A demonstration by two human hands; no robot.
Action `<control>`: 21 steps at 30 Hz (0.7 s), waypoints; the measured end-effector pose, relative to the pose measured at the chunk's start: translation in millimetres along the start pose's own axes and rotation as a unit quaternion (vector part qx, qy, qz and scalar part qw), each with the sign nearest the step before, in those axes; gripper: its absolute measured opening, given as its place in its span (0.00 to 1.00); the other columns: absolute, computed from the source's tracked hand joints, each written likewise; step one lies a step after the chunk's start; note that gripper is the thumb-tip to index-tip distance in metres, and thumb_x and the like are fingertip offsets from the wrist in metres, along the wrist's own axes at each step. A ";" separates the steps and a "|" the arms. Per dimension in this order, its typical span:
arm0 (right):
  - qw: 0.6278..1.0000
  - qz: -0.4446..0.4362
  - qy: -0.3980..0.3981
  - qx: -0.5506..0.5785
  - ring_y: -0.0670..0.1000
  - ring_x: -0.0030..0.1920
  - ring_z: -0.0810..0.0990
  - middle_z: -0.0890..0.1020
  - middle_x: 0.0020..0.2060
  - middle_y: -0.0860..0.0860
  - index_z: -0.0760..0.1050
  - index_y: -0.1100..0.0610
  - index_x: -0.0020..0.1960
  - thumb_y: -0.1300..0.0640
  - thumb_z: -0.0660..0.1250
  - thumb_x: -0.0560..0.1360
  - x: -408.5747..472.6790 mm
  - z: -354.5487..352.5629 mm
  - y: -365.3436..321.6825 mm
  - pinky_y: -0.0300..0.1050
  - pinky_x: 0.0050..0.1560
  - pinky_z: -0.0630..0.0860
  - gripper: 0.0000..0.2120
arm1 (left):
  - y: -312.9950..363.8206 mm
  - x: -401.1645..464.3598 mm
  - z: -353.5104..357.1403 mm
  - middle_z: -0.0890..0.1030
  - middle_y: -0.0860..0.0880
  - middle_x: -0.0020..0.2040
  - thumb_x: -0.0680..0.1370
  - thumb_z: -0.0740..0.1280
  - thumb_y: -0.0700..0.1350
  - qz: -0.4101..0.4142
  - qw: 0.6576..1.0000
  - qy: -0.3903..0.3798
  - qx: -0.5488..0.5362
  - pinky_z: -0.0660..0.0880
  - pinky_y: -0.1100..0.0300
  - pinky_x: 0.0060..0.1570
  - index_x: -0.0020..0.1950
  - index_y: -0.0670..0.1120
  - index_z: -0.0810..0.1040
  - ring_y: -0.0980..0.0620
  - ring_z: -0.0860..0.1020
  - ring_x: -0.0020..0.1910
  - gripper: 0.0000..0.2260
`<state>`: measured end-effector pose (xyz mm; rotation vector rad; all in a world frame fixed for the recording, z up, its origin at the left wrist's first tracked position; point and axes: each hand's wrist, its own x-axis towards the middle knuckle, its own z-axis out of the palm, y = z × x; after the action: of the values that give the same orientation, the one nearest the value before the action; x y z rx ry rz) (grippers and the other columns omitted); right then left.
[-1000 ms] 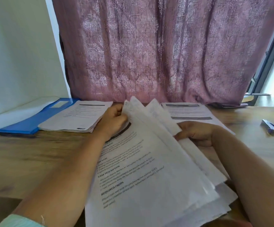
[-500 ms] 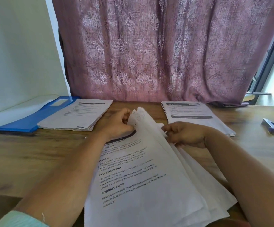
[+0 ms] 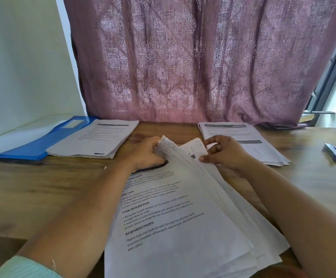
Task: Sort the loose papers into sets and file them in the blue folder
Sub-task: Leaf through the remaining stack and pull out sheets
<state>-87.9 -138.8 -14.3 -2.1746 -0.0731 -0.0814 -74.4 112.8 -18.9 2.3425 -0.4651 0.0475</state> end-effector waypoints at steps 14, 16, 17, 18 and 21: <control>0.999 -0.027 0.021 -0.025 0.56 0.41 0.83 0.84 0.37 0.53 0.81 0.54 0.43 0.51 0.73 0.73 7.2 -4.9 13.9 0.51 0.50 0.82 0.07 | -17.9 9.7 -3.4 0.83 0.54 0.41 0.69 0.76 0.31 0.039 0.995 -0.039 -0.081 0.75 0.64 0.47 0.39 0.39 0.83 0.60 0.80 0.41 0.05; 0.996 -0.001 -0.017 -0.088 0.50 0.40 0.79 0.82 0.39 0.50 0.81 0.51 0.46 0.47 0.77 0.68 3.8 -4.5 11.9 0.43 0.45 0.77 0.11 | -17.9 9.8 -3.8 0.84 0.53 0.47 0.69 0.75 0.30 0.033 0.995 -0.050 -0.085 0.76 0.66 0.51 0.38 0.41 0.84 0.59 0.81 0.46 0.06; 0.995 0.010 -0.036 -0.093 0.49 0.40 0.78 0.81 0.39 0.49 0.81 0.51 0.48 0.47 0.79 0.66 1.7 -2.1 9.1 0.42 0.44 0.75 0.14 | -16.7 9.4 -3.4 0.84 0.53 0.48 0.70 0.74 0.30 0.032 0.994 -0.055 -0.086 0.75 0.68 0.52 0.38 0.42 0.85 0.59 0.81 0.48 0.07; 0.995 0.015 -0.049 -0.084 0.48 0.40 0.77 0.80 0.38 0.48 0.80 0.51 0.50 0.49 0.80 0.64 0.1 0.6 6.4 0.41 0.45 0.73 0.17 | -15.2 8.6 -3.3 0.84 0.53 0.49 0.71 0.74 0.31 0.030 0.994 -0.060 -0.084 0.75 0.69 0.51 0.39 0.41 0.84 0.61 0.81 0.49 0.06; 0.998 0.018 -0.050 -0.037 0.48 0.38 0.75 0.77 0.34 0.47 0.79 0.53 0.52 0.56 0.81 0.64 -1.1 4.2 2.1 0.42 0.43 0.73 0.19 | -13.0 7.2 -1.4 0.85 0.44 0.45 0.72 0.74 0.36 0.024 0.995 -0.055 -0.080 0.79 0.57 0.53 0.40 0.40 0.83 0.53 0.83 0.48 0.02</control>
<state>-88.7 -136.6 -18.5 -2.2532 -0.0897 0.0464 -63.1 120.1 -25.2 2.1848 -0.5579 -0.0931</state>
